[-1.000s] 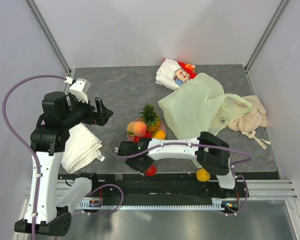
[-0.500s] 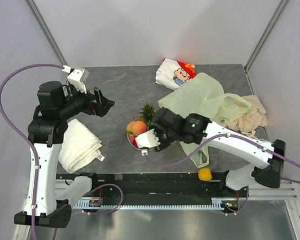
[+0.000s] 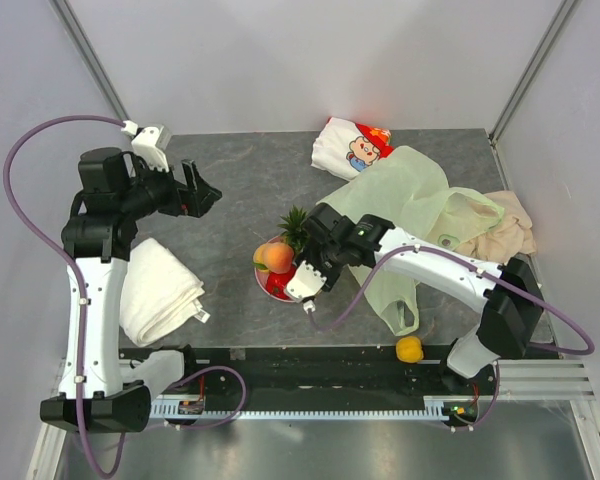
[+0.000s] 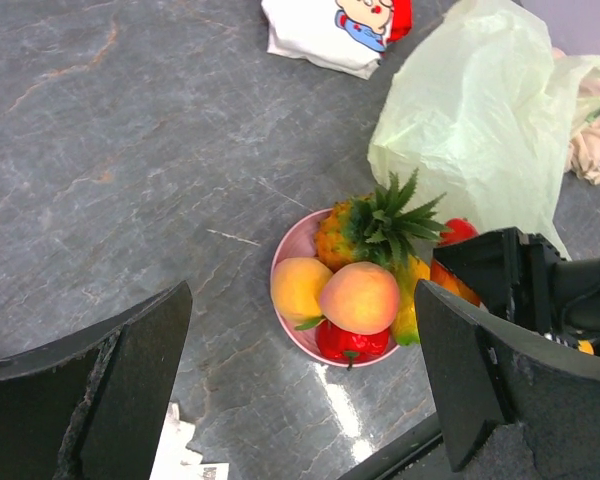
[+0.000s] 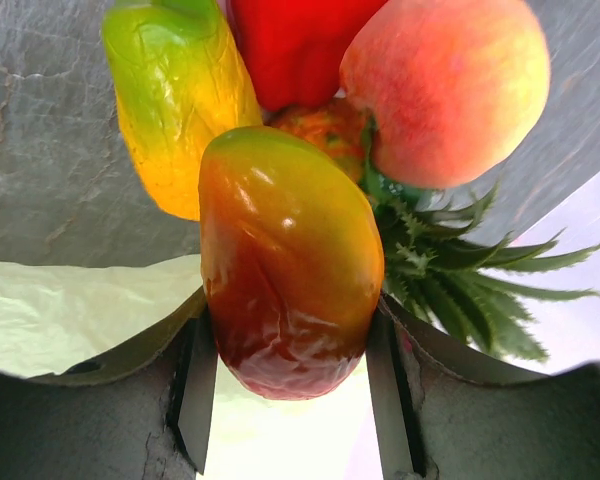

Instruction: Take the fake fruits out of the plastic bag

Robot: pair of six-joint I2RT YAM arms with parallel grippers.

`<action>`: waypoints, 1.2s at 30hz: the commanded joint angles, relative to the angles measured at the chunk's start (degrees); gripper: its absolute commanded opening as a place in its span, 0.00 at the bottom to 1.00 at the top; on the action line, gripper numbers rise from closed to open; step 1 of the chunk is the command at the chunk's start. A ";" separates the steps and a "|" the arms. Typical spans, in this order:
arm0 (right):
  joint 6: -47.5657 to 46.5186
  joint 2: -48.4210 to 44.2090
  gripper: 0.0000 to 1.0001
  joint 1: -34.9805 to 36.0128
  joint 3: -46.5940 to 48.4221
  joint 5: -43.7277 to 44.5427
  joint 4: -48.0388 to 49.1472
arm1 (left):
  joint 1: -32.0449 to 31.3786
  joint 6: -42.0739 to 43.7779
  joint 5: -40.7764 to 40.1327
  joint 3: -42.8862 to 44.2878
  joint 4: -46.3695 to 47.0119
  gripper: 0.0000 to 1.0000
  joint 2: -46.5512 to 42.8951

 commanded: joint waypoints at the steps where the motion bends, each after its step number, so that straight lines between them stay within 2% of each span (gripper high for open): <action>1: -6.36 -0.32 0.27 -0.19 1.12 -4.99 1.70 | 1.31 1.27 1.80 1.72 1.70 0.99 0.20; 10: -6.80 1.44 0.29 0.16 2.35 -6.75 2.31 | 1.40 1.01 3.29 0.75 1.70 0.99 0.38; 22: -5.57 4.60 0.39 1.66 3.58 -5.26 1.52 | 1.49 0.66 4.52 0.58 1.79 0.99 0.64; 25: -5.40 4.69 0.46 1.66 2.96 -4.20 1.43 | 1.40 0.75 4.79 0.31 1.79 0.99 0.29; 26: -5.31 4.51 0.53 1.66 2.79 -4.03 1.43 | 1.40 0.75 4.96 0.14 1.70 0.99 0.29; 27: -5.31 4.51 0.54 1.66 2.61 -3.94 1.35 | 1.40 0.75 5.14 0.05 1.79 0.99 0.38; 28: -5.22 4.51 0.61 1.66 2.52 -3.76 1.43 | 1.40 0.75 5.22 -0.04 1.79 0.99 0.38; 29: -4.96 4.51 0.64 1.66 2.44 -3.68 1.43 | 1.40 0.66 5.57 -0.04 1.70 0.99 0.38; 30: -4.78 4.60 0.75 1.66 2.52 -3.50 1.52 | 1.40 0.66 5.66 -0.04 1.70 0.99 0.55; 31: -4.61 4.60 0.98 1.57 2.52 -3.15 1.44 | 1.40 0.57 5.75 -0.04 1.79 0.99 0.56; 36: -3.64 4.86 0.98 1.66 2.79 -2.27 1.44 | 1.40 0.48 6.37 0.22 1.79 0.99 1.00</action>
